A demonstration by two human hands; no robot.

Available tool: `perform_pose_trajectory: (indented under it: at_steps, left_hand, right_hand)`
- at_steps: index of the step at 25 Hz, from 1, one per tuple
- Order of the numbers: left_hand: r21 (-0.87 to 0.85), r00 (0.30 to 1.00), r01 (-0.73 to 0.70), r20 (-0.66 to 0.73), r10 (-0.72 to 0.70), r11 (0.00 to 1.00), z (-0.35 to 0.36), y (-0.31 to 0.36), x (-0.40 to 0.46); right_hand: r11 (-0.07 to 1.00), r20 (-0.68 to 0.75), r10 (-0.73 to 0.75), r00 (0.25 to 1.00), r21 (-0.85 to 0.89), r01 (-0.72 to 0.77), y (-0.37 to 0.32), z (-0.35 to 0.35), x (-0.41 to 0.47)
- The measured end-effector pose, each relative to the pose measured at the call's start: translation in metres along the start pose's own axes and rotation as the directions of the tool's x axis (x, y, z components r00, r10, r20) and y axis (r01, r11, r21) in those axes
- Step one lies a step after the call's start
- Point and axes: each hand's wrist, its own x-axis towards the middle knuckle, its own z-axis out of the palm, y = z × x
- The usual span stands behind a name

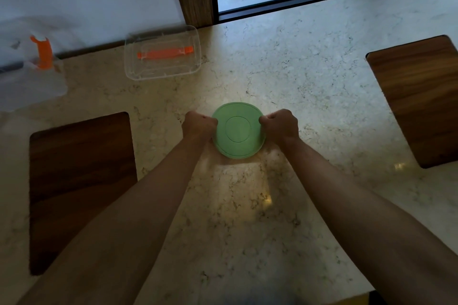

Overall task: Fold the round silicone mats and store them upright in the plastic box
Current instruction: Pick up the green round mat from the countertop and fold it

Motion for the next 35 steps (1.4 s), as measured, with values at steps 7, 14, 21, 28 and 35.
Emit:
perform_pose_trajectory:
  at_steps: [7,14,21,28,35]
  left_hand:
    - [-0.114,0.995,0.088,0.050,-0.083,0.990,-0.032,-0.041,-0.043]
    - [-0.174,0.984,0.172,-0.018,-0.178,0.970,-0.072,-0.103,-0.077]
    - [-0.287,0.963,0.202,-0.115,-0.243,0.936,-0.139,-0.167,-0.095]
    - [-0.380,0.970,0.156,-0.114,-0.213,0.912,-0.241,-0.237,-0.073]
    - [-0.391,0.984,0.133,-0.059,-0.169,0.911,-0.390,-0.317,-0.032]
  right_hand:
    - [0.999,0.119,-0.008,0.993,0.051,0.002,0.011,0.003,-0.057]
    - [0.996,0.213,-0.071,0.974,0.067,0.058,0.007,0.036,-0.116]
    - [0.986,0.284,-0.156,0.946,-0.011,0.166,-0.022,0.093,-0.174]
    - [0.987,0.270,-0.134,0.954,-0.053,0.153,-0.082,0.182,-0.244]
    - [0.989,0.263,-0.148,0.953,0.047,0.141,-0.160,0.300,-0.325]
